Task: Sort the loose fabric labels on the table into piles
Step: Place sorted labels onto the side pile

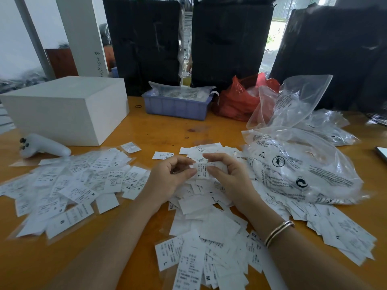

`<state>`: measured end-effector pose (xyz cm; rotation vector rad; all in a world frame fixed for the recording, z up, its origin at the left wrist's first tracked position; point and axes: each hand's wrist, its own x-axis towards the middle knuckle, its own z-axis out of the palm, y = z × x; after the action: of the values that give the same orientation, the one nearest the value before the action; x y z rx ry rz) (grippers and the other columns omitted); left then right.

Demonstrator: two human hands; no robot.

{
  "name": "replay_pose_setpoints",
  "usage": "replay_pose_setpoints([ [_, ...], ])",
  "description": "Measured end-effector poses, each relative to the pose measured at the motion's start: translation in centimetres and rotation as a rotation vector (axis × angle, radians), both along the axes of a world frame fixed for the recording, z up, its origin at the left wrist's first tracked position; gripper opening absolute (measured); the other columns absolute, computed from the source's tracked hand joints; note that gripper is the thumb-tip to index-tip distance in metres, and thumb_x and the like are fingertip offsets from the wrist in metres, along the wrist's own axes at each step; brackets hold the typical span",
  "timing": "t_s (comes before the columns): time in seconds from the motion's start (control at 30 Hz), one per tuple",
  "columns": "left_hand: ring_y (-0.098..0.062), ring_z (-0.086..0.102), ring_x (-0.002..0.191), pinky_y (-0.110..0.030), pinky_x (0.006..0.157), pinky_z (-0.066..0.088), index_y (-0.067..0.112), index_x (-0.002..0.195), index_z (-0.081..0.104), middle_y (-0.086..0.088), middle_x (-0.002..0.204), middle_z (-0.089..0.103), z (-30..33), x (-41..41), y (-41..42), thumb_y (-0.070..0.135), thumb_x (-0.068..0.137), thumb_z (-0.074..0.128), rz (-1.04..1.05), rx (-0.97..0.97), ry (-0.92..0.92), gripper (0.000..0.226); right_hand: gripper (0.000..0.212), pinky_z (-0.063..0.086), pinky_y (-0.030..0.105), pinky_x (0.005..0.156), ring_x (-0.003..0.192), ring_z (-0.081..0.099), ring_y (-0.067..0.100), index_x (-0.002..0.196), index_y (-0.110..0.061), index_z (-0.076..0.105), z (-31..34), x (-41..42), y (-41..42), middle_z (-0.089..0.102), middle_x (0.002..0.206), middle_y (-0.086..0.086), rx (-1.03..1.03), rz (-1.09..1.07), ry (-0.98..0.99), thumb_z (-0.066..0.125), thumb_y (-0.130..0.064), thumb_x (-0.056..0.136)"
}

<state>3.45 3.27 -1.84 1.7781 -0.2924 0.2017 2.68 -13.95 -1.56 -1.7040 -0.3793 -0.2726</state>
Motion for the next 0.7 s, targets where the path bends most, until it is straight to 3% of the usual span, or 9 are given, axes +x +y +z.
replay_pose_setpoints([
  [0.2, 0.007, 0.06, 0.076, -0.007, 0.063, 0.046, 0.034, 0.084, 0.066, 0.015, 0.077, 0.068, -0.16, -0.04, -0.14, 0.022, 0.077, 0.076, -0.008, 0.067, -0.027, 0.017, 0.036, 0.047, 0.011, 0.071, 0.082, 0.061, -0.005, 0.095, -0.041, 0.067, 0.11, 0.06, -0.24, 0.065, 0.087, -0.026, 0.064, -0.039, -0.039, 0.062, -0.006, 0.088],
  [0.4, 0.007, 0.062, 0.073, -0.007, 0.062, 0.047, 0.033, 0.084, 0.067, 0.014, 0.077, 0.069, -0.16, 0.16, -0.07, 0.02, 0.078, 0.075, 0.003, -0.008, -0.03, 0.016, 0.04, 0.048, 0.012, 0.07, 0.082, 0.059, -0.006, 0.095, -0.044, 0.065, 0.02, -0.03, -0.03, 0.064, 0.087, -0.027, -0.015, -0.021, -0.017, 0.06, -0.005, 0.089],
  [0.53, 0.005, 0.063, 0.078, -0.006, 0.063, 0.046, 0.032, 0.085, 0.069, 0.022, 0.079, 0.069, -0.1, 0.12, -0.11, 0.02, 0.077, 0.075, -0.019, 0.017, -0.039, 0.015, 0.044, 0.044, 0.01, 0.069, 0.077, 0.054, -0.008, 0.101, -0.041, 0.062, 0.11, -0.28, 0.03, 0.059, 0.087, -0.017, -0.124, -0.005, -0.036, 0.056, 0.0, 0.089],
  [0.7, 0.017, 0.06, 0.08, -0.001, 0.06, 0.043, 0.03, 0.083, 0.068, 0.033, 0.079, 0.066, 0.0, 0.06, -0.09, 0.02, 0.079, 0.074, -0.01, 0.01, -0.031, 0.013, 0.038, 0.051, 0.021, 0.065, 0.071, 0.058, 0.002, 0.103, -0.036, 0.064, 0.19, -0.15, -0.17, 0.061, 0.082, -0.022, 0.045, -0.012, 0.02, 0.056, -0.001, 0.09],
])
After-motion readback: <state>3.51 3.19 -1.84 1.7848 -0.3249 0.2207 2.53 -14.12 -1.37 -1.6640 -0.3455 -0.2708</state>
